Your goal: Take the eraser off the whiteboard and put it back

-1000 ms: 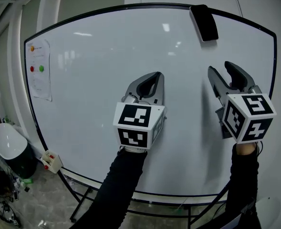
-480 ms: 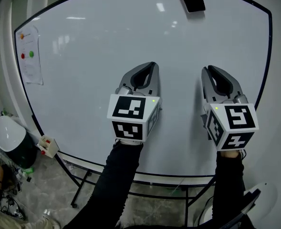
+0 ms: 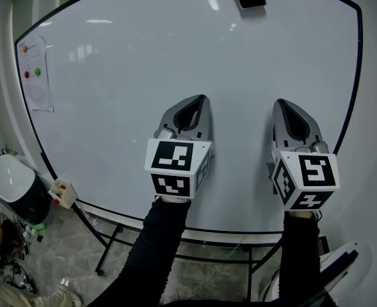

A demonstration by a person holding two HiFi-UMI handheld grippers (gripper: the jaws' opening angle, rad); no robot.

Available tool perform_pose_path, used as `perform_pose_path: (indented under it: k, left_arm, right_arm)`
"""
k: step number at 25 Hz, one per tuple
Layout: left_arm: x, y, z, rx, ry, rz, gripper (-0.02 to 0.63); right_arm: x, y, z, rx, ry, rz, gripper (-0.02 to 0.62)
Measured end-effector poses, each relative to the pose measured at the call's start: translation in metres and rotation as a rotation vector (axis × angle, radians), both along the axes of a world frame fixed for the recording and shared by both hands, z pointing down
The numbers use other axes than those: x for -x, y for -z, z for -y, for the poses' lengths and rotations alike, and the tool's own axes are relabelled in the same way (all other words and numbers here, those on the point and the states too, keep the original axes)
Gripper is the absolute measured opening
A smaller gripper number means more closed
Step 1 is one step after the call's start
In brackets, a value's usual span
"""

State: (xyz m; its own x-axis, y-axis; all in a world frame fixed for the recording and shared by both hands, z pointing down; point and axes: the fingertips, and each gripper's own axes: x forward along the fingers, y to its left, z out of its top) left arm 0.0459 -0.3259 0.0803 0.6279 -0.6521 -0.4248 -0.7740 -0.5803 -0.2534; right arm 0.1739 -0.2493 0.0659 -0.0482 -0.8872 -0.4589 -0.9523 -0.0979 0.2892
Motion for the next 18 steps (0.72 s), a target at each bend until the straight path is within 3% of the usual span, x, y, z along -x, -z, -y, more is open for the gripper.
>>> perform_pose_path:
  k: [18]
  left_arm:
    - [-0.001,-0.011,-0.007,0.012,-0.006,-0.004,0.006]
  right_arm:
    - [0.007,-0.017,0.0,0.035,0.024,0.002,0.008]
